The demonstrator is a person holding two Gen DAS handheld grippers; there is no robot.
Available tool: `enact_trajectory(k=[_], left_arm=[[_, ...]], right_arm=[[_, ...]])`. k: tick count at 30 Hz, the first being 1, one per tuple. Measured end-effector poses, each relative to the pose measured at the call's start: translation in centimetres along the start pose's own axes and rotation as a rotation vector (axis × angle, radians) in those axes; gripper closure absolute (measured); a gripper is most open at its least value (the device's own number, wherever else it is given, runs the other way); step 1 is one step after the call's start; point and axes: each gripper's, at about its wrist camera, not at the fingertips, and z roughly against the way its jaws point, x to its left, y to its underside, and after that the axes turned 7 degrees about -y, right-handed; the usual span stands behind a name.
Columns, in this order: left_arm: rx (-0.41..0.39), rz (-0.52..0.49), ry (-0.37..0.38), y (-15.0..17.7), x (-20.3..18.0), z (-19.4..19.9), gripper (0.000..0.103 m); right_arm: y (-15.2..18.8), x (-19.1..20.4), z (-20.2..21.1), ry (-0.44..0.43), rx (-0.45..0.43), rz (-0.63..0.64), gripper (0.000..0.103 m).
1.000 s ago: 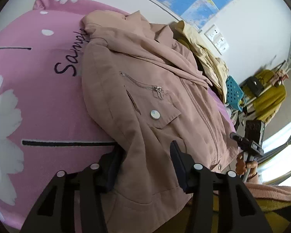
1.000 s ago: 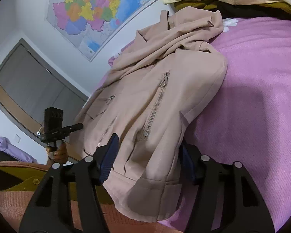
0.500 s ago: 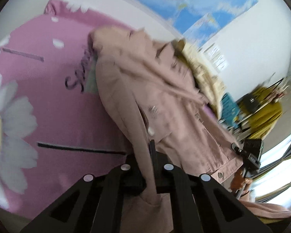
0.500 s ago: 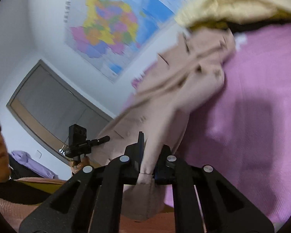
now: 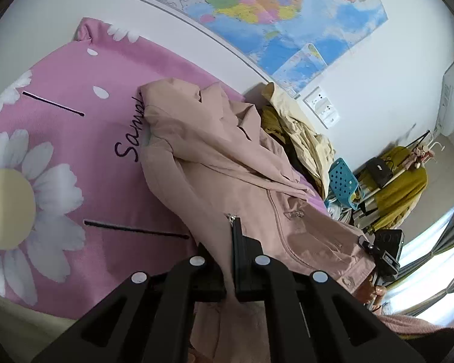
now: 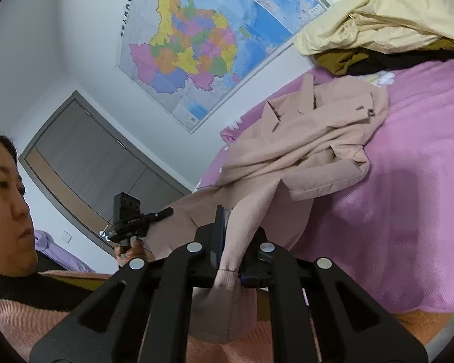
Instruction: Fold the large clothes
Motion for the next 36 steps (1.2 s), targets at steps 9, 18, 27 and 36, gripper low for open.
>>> enact_trajectory(k=[9,18,27,36], left_arm=[[-0.003,-0.019,-0.027,-3.9,-0.7,-0.8,0.100],[-0.033,-0.089,-0.090,-11.5,-2.8,-1.9,0.100],[0.005,-0.093,-0.165,-19.5,-2.8,-6.5,0.100],[0.110,-0.035,-0.290,-24.8,0.7,-14.8,0.100]], right_arm=[[-5.6,-0.6,-1.0,-0.032,-0.078,-0.039,0.095],[-13.3,-3.1,-3.1,-0.053,-0.129,-0.129,0.093],[-20.1,-8.2,-7.4,0.012,-0.120,-0.240,0.092],[-23.7,-18.2,-13.3,0.192,-0.071,-0.418,0.089]])
